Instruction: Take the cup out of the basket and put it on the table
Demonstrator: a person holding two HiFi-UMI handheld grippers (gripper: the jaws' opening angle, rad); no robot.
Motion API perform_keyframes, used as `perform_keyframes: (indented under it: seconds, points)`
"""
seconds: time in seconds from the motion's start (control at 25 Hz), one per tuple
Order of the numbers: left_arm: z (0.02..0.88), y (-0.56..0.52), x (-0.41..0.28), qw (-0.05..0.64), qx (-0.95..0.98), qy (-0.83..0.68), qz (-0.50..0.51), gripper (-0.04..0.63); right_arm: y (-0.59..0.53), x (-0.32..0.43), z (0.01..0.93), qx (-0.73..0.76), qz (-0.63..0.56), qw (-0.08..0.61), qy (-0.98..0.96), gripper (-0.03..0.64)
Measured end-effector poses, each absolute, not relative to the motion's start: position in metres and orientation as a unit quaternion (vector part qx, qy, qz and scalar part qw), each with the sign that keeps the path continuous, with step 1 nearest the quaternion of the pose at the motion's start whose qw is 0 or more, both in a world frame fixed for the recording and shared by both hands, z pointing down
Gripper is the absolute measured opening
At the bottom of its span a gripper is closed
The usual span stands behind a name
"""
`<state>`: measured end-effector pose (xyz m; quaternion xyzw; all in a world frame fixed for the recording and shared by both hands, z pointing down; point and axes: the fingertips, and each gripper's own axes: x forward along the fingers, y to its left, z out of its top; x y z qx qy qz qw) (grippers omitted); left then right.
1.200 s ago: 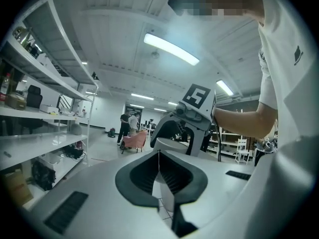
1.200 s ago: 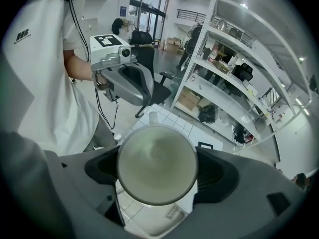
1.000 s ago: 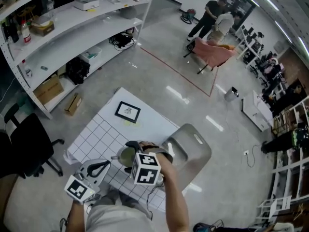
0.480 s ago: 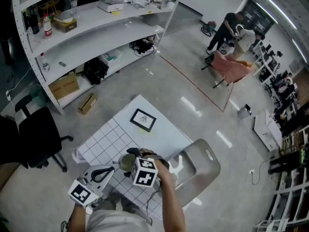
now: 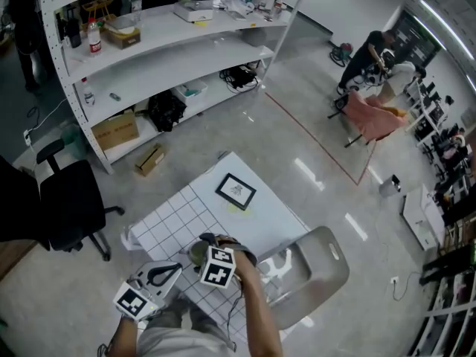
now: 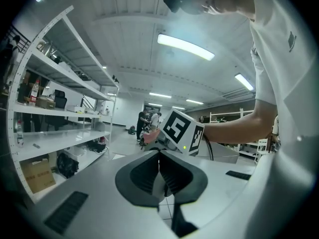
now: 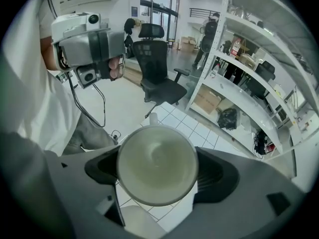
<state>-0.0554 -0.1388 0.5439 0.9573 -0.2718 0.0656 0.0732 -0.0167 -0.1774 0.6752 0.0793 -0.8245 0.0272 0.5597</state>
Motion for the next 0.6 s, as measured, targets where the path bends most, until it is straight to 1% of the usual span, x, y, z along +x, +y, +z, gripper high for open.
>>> perform_keyframes:
  seconds: [0.24, 0.6]
  points:
    - [0.554, -0.140, -0.061, 0.088, 0.952, -0.287, 0.065, 0.012, -0.178, -0.027, 0.698, 0.076, 0.027, 0.568, -0.819, 0.437]
    - [0.562, -0.137, -0.069, 0.089, 0.948, -0.296, 0.071, 0.012, -0.184, -0.042, 0.740, 0.073, 0.036, 0.568, -0.819, 0.437]
